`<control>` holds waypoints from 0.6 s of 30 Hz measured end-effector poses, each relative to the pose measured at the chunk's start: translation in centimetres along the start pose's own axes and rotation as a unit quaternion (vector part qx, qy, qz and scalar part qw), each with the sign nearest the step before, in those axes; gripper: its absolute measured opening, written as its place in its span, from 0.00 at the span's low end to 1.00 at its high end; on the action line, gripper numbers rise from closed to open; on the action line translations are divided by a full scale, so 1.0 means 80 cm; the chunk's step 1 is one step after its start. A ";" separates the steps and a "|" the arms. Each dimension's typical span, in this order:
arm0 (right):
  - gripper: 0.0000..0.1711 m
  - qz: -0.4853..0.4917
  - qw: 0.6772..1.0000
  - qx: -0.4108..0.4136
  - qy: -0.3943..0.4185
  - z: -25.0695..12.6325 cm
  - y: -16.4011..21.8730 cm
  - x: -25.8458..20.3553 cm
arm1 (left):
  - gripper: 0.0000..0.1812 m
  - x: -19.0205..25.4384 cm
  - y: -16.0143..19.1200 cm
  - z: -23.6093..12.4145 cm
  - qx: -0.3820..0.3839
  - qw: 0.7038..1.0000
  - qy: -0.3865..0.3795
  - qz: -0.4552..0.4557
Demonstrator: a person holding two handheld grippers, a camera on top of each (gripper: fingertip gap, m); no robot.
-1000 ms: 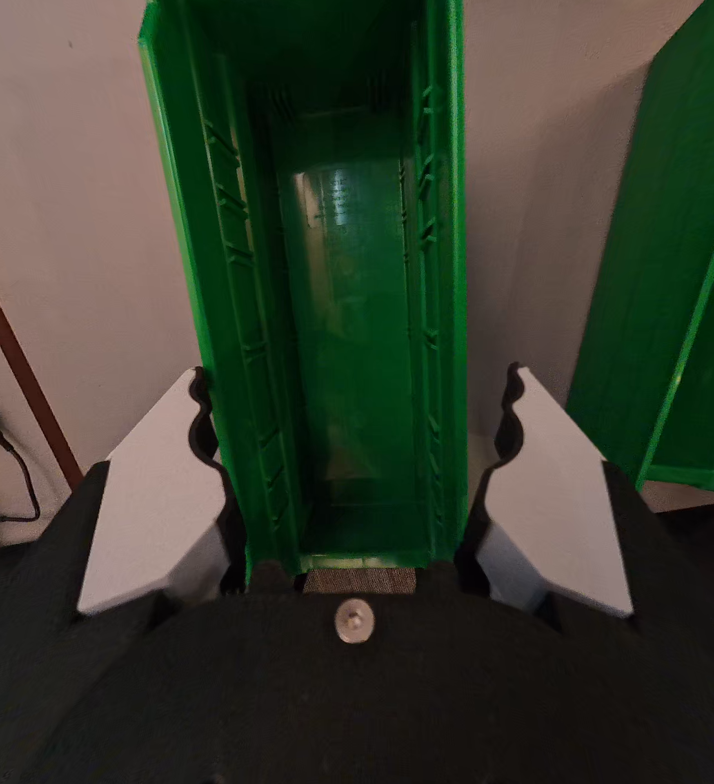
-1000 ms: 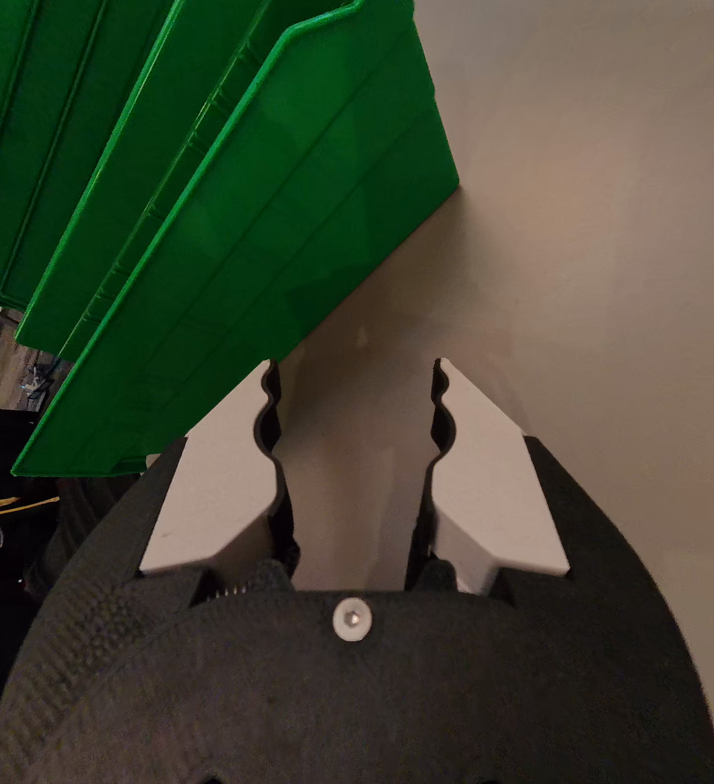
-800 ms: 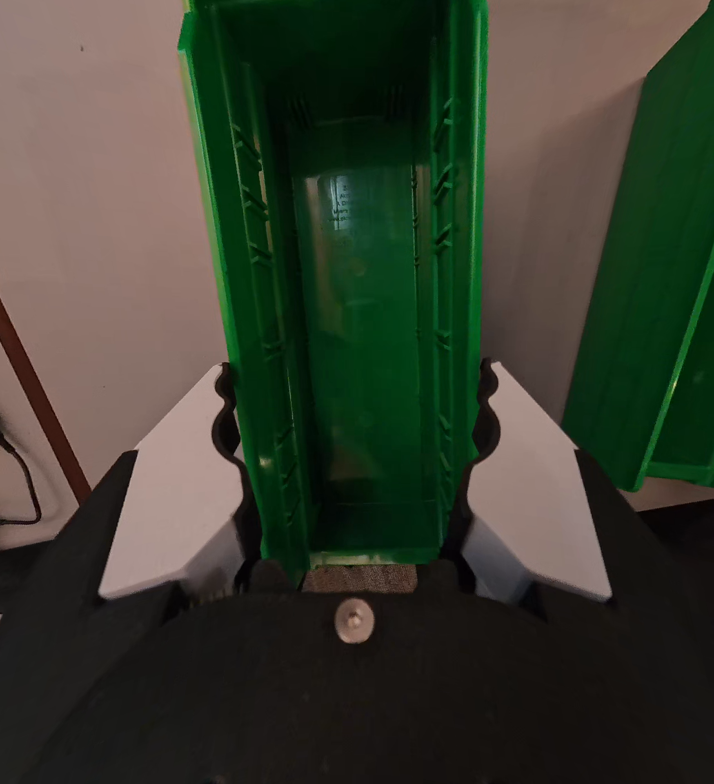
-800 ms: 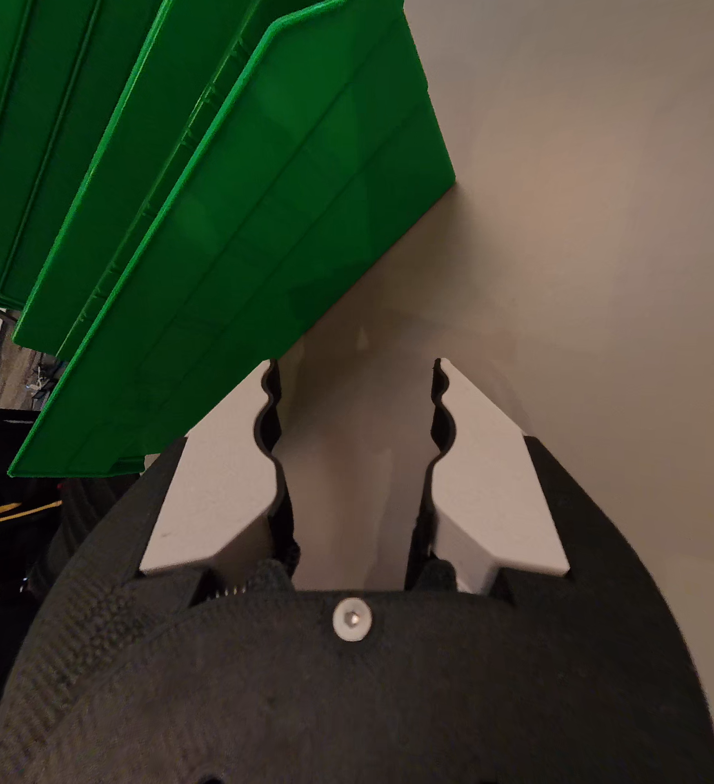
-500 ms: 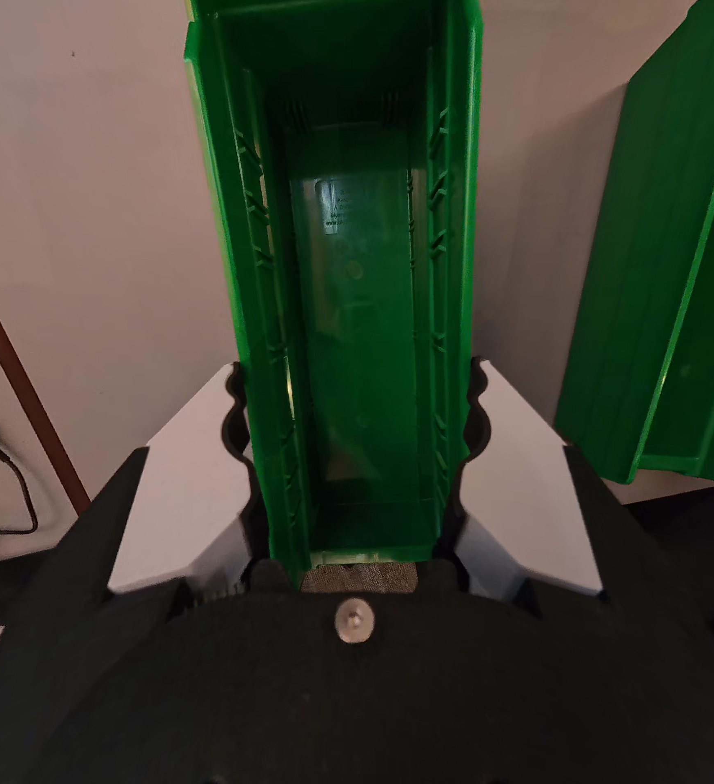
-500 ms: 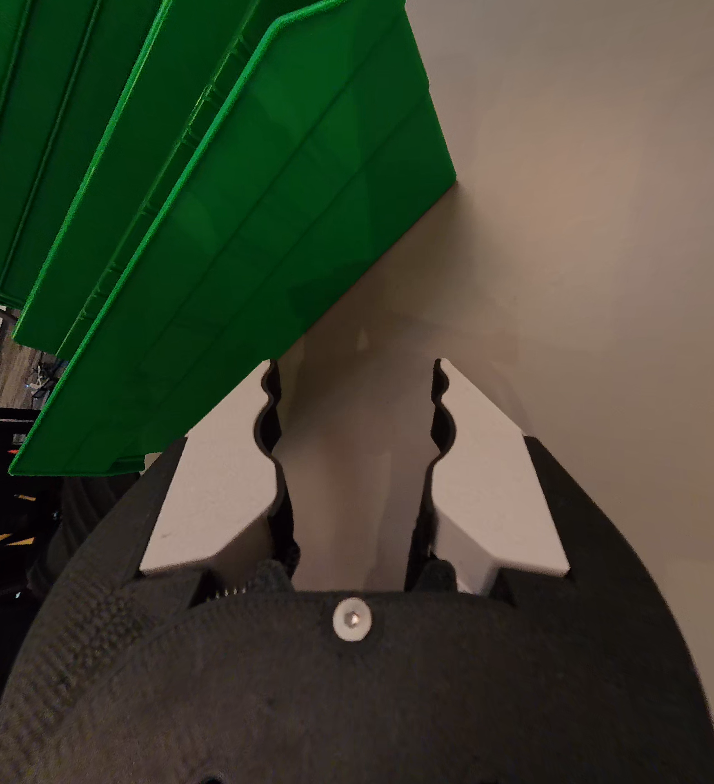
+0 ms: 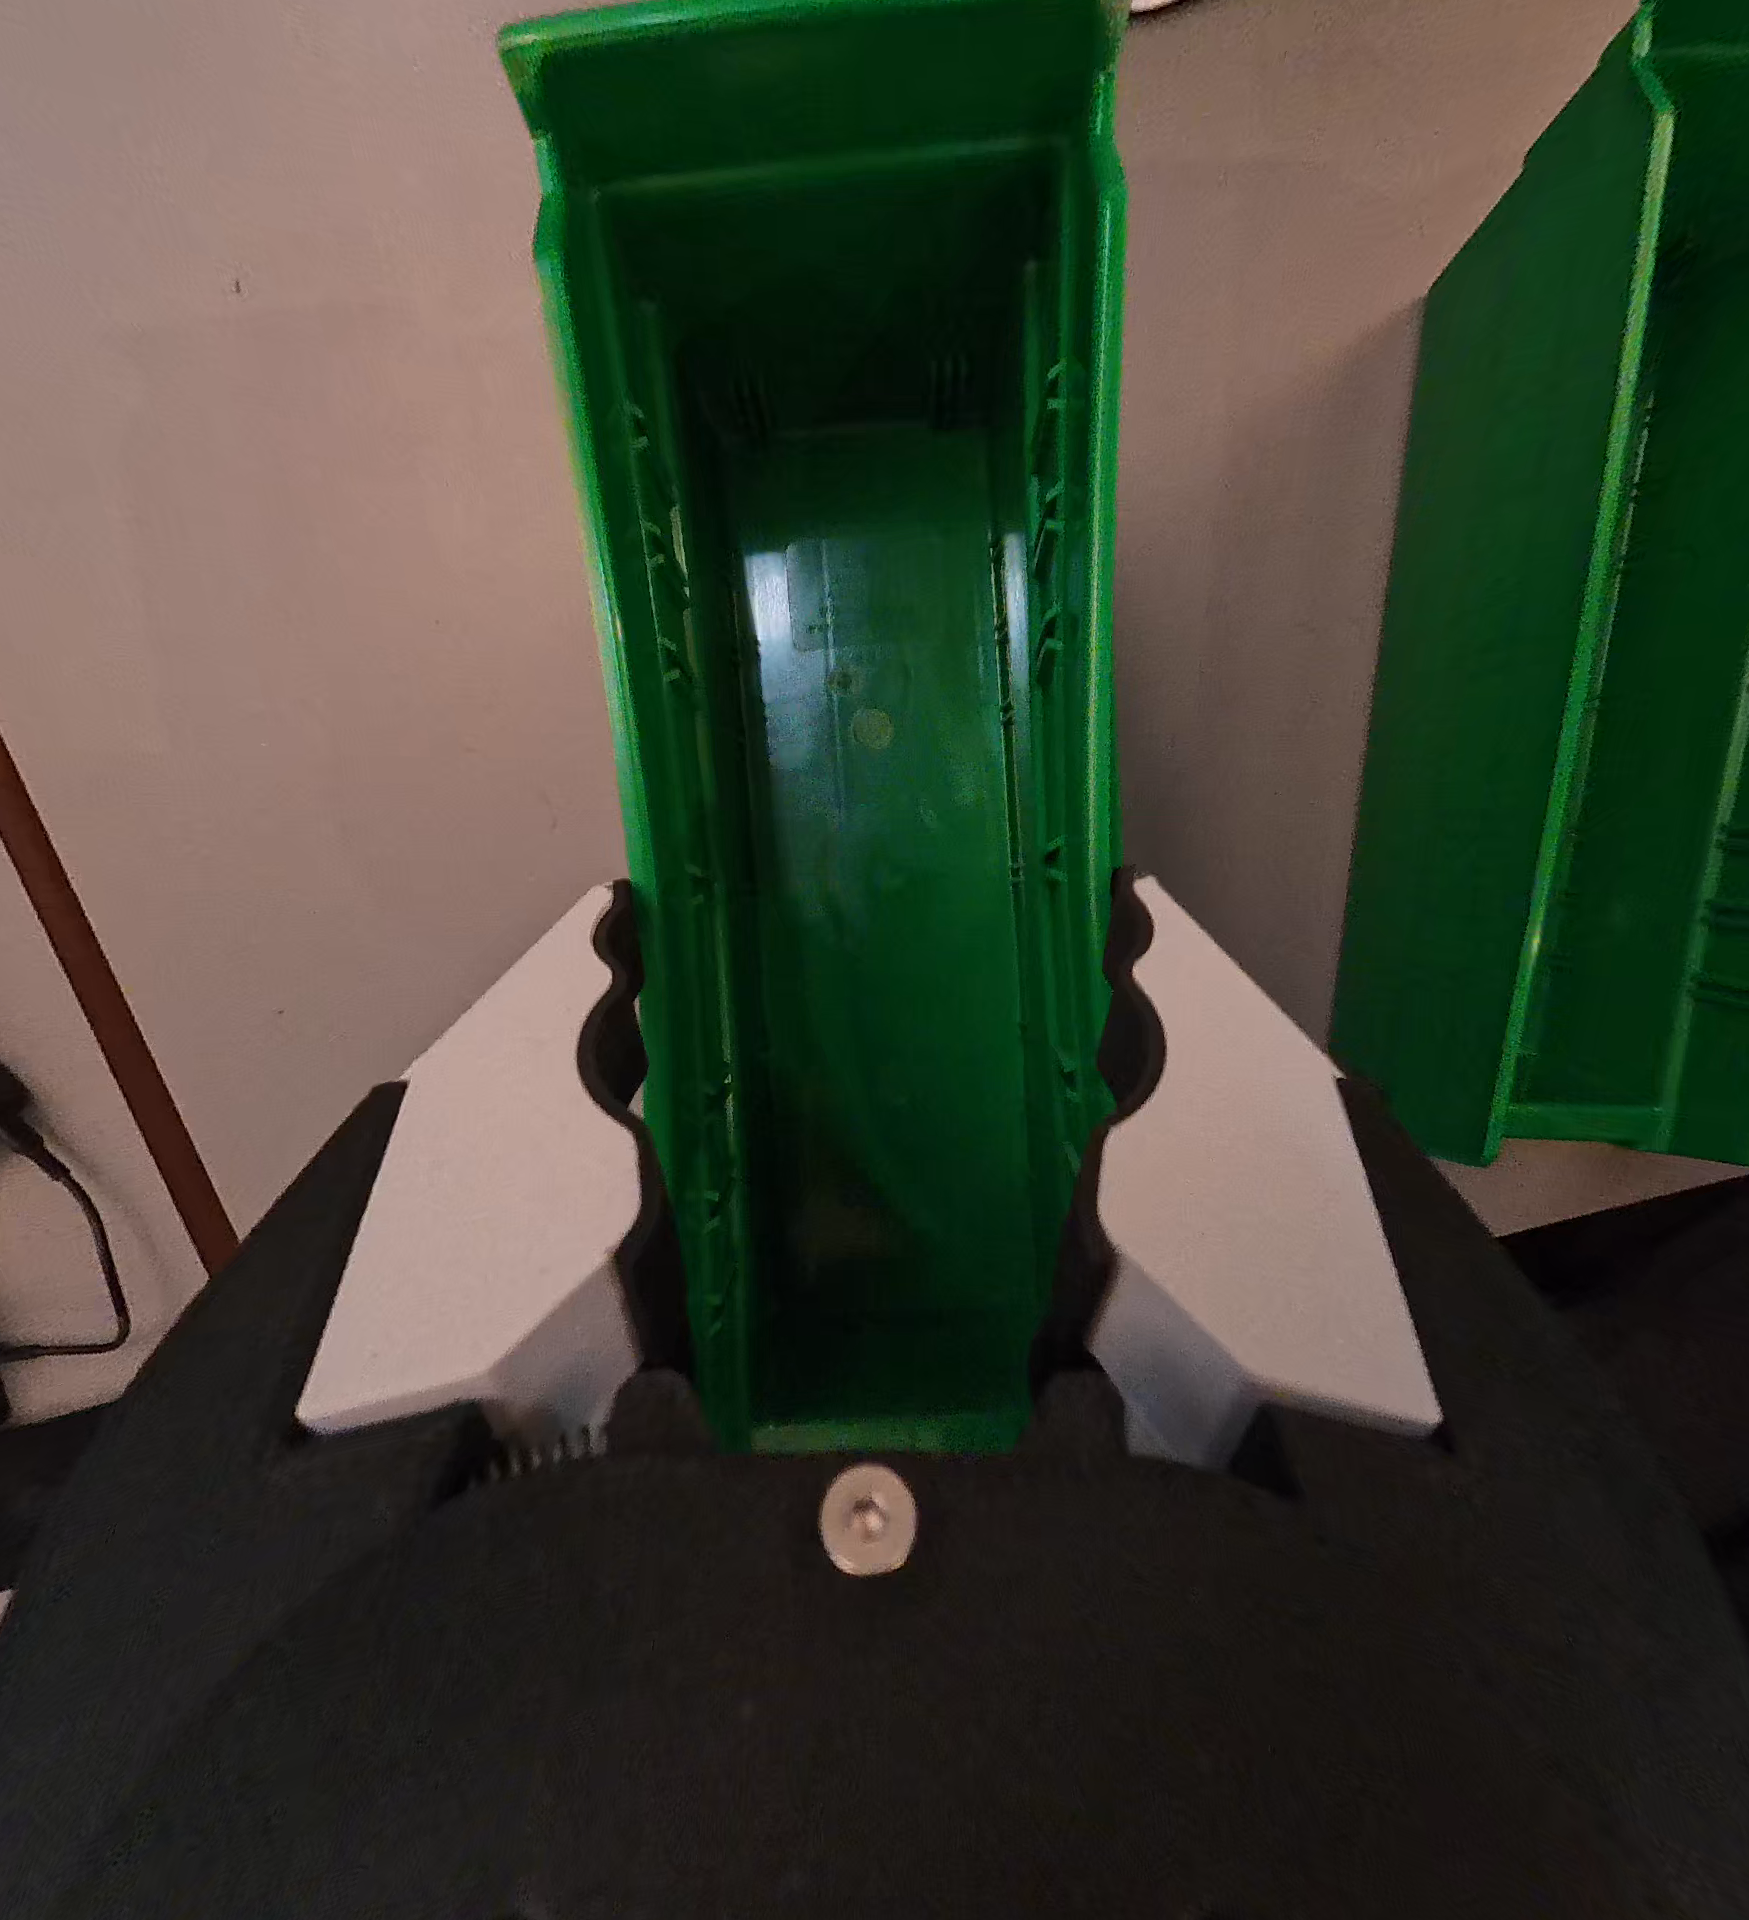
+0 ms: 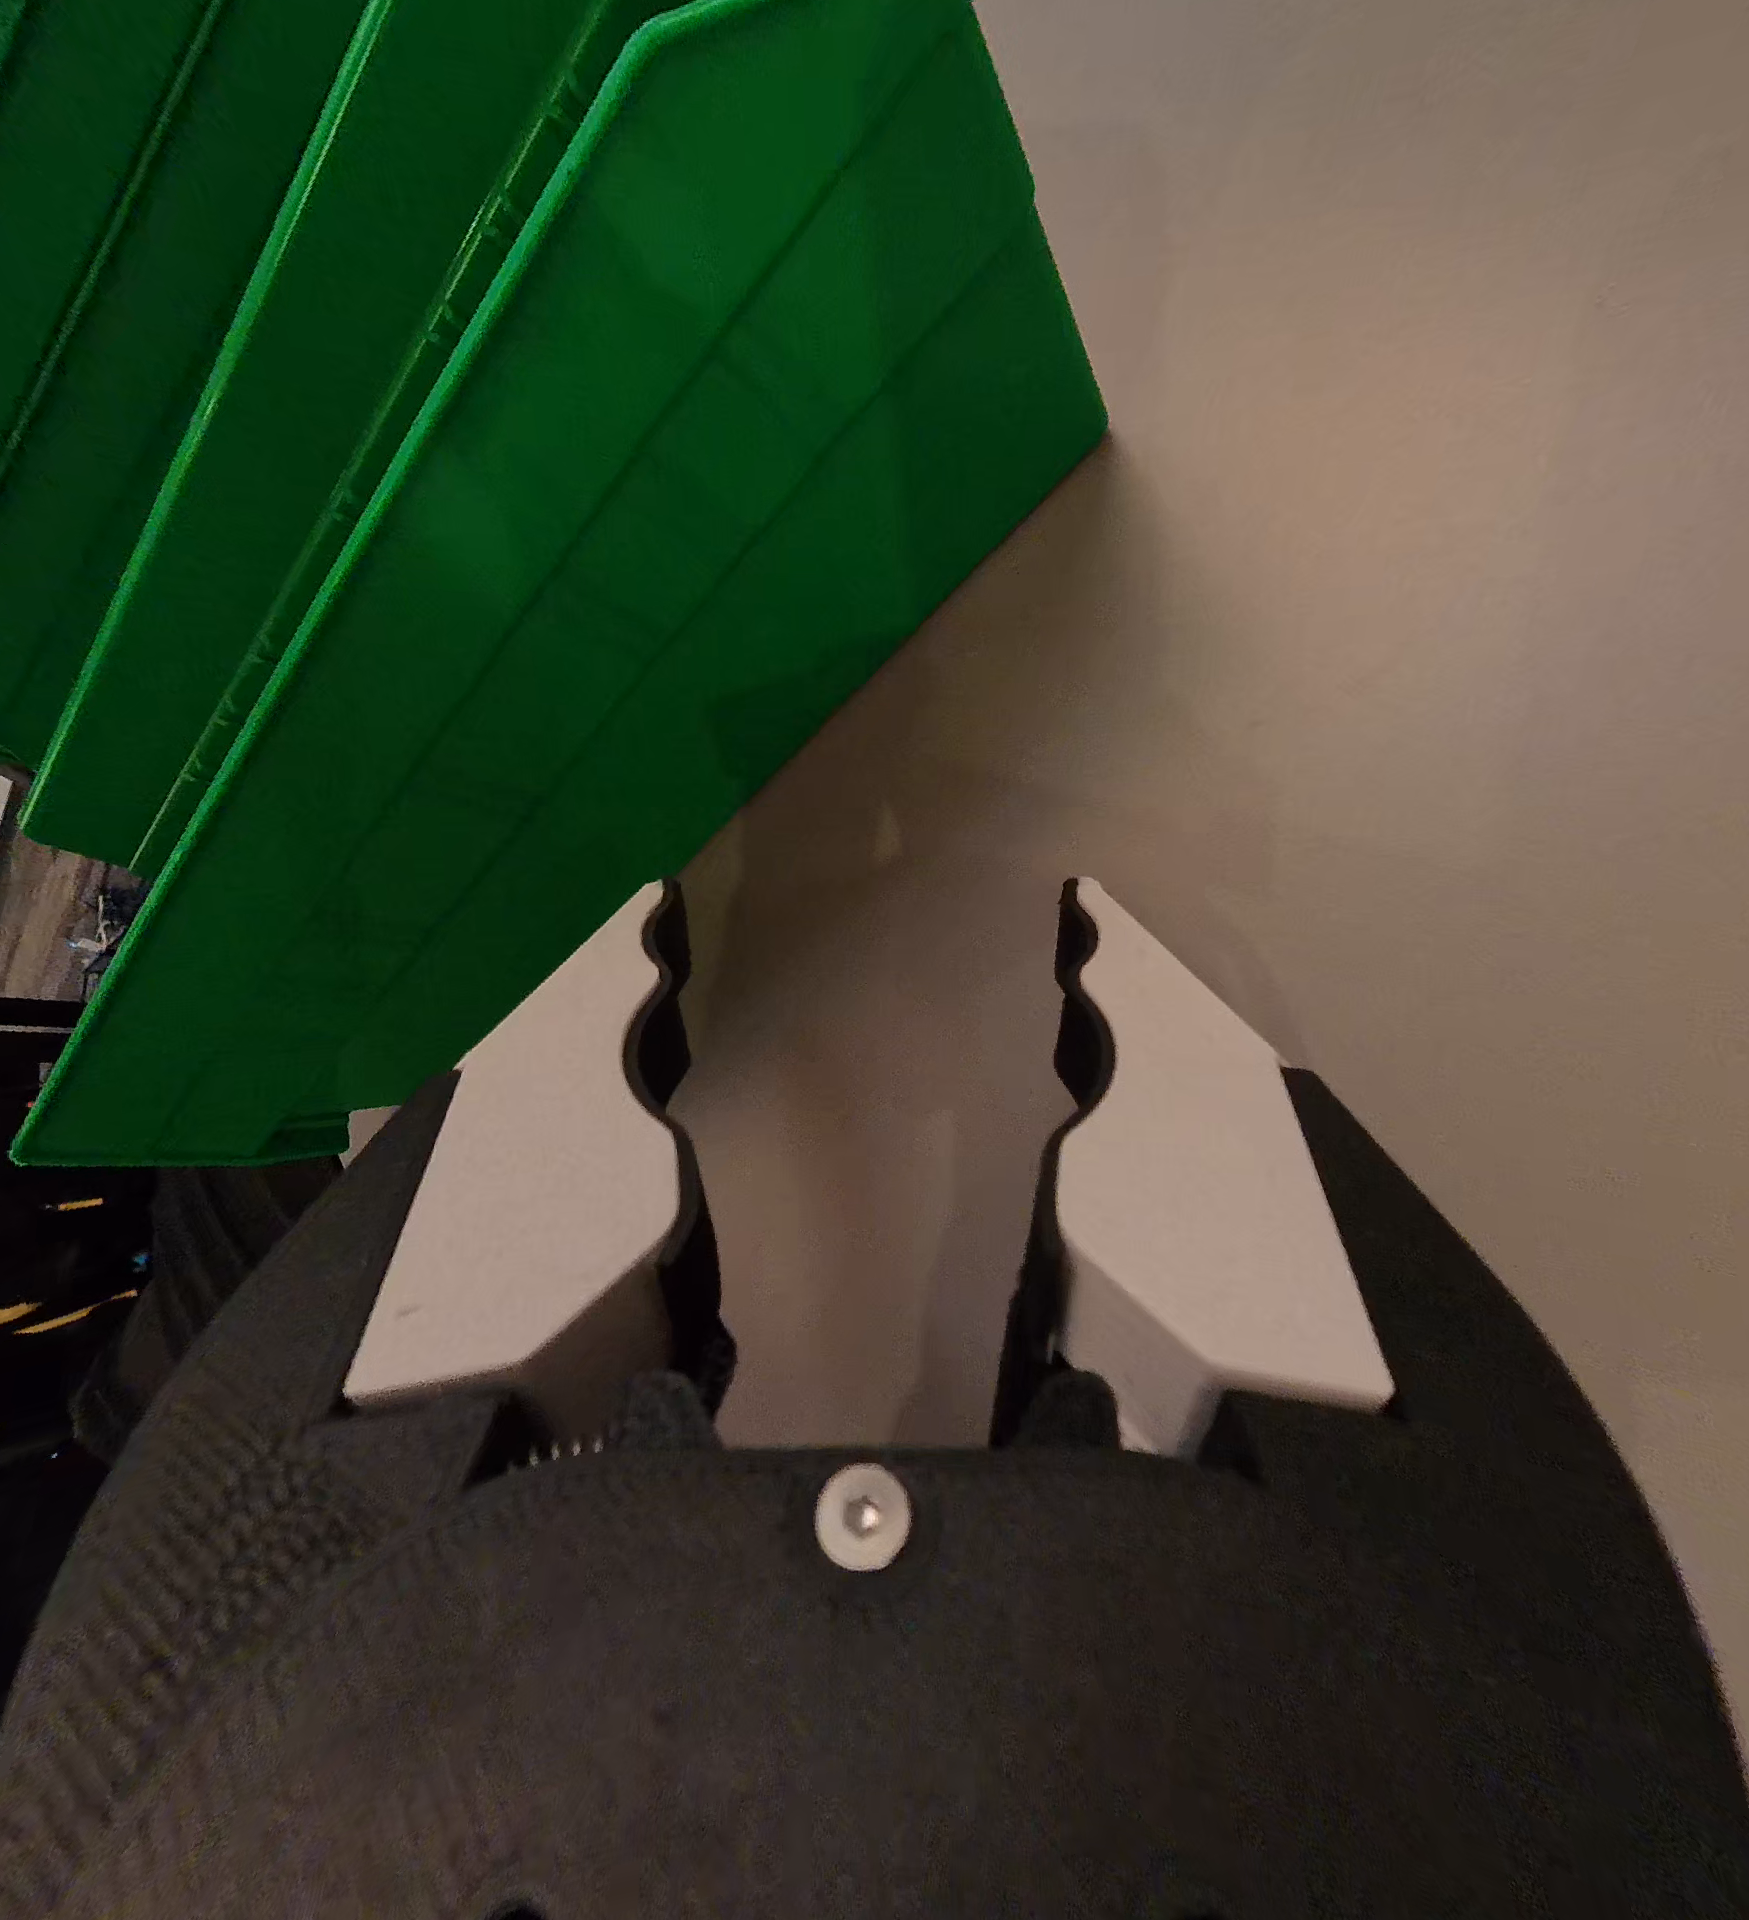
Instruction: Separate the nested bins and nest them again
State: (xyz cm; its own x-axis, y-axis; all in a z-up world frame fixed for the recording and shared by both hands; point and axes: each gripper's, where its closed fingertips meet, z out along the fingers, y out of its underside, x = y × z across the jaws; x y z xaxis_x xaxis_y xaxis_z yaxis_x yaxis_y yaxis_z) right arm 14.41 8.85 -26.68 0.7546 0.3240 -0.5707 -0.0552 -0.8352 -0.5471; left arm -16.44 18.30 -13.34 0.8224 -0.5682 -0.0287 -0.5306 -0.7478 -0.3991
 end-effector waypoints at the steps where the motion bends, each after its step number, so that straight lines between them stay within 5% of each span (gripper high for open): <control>1: 0.41 0.000 1.000 0.000 0.000 0.000 0.000 0.000 | 0.49 0.001 -0.002 -0.002 0.002 1.000 0.001 0.002; 18: 0.40 -0.001 1.000 0.000 -0.003 0.001 0.000 -0.001 | 0.50 -0.015 -0.030 -0.070 0.079 0.997 0.021 -0.001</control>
State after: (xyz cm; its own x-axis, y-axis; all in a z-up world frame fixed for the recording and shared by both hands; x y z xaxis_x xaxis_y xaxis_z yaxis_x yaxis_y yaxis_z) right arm 14.30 8.84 -26.71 0.7510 0.3276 -0.5733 -0.0537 -0.8351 -0.5475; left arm -17.32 18.84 -7.18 0.8123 -0.5831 0.0093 -0.4872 -0.6872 -0.5389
